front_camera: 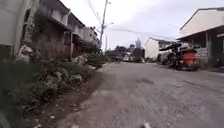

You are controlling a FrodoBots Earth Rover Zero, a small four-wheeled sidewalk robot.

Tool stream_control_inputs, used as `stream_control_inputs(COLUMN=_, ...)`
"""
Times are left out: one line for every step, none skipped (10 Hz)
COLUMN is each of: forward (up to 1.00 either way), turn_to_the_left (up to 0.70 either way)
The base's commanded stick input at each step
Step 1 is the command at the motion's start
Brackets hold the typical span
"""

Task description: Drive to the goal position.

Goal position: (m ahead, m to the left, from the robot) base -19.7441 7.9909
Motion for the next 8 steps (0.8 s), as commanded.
stream_control_inputs(forward=0.7, turn_to_the_left=-0.13)
stream_control_inputs(forward=0.7, turn_to_the_left=-0.19)
stream_control_inputs(forward=0.7, turn_to_the_left=-0.24)
stream_control_inputs(forward=0.7, turn_to_the_left=-0.29)
stream_control_inputs(forward=0.7, turn_to_the_left=-0.35)
stream_control_inputs(forward=0.7, turn_to_the_left=-0.26)
stream_control_inputs(forward=0.7, turn_to_the_left=-0.17)
stream_control_inputs(forward=0.7, turn_to_the_left=-0.08)
